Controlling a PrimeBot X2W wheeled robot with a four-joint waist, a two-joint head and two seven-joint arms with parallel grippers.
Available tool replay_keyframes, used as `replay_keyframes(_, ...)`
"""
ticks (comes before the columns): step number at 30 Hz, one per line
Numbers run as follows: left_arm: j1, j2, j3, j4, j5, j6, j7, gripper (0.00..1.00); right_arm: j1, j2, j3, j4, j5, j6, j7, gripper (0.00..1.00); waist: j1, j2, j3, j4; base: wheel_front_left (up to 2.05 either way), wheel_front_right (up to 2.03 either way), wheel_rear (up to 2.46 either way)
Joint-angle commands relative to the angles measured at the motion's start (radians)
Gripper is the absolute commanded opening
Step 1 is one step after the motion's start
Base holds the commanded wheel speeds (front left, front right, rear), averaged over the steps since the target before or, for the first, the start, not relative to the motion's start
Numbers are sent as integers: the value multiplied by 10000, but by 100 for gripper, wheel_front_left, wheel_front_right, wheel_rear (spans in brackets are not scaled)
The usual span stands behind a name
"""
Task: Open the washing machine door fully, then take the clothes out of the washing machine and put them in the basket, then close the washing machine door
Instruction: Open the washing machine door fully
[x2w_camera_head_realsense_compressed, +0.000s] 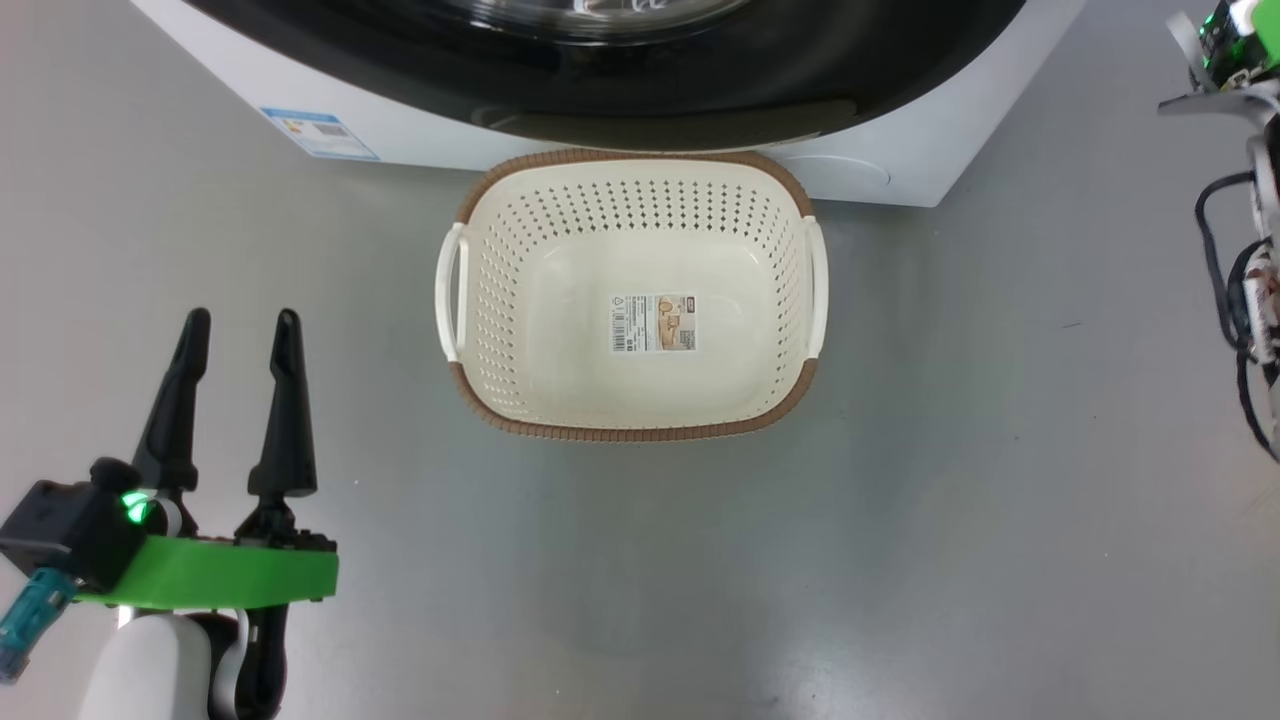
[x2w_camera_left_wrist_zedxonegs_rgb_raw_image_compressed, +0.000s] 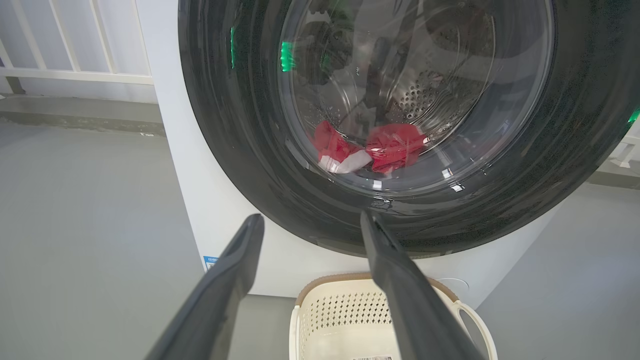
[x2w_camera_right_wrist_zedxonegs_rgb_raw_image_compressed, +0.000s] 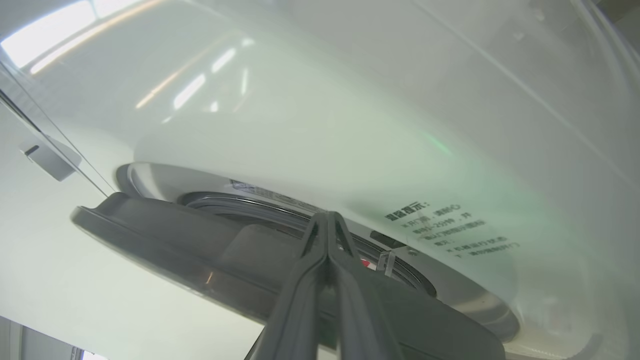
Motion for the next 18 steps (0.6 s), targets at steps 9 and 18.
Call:
replay_keyframes(9, -301, 142, 326, -139, -131, -29, -82, 100, -926, 128, 291, 545, 542, 16, 1161, 0, -1, 0, 135, 148, 0, 0, 0)
replay_keyframes(18, -248, 60, 383, 4, -119, -29, -82, 100, -1156, 145, 291, 1300, 837, 16, 1963, 0, -1, 0, -51, 218, 0, 0, 0)
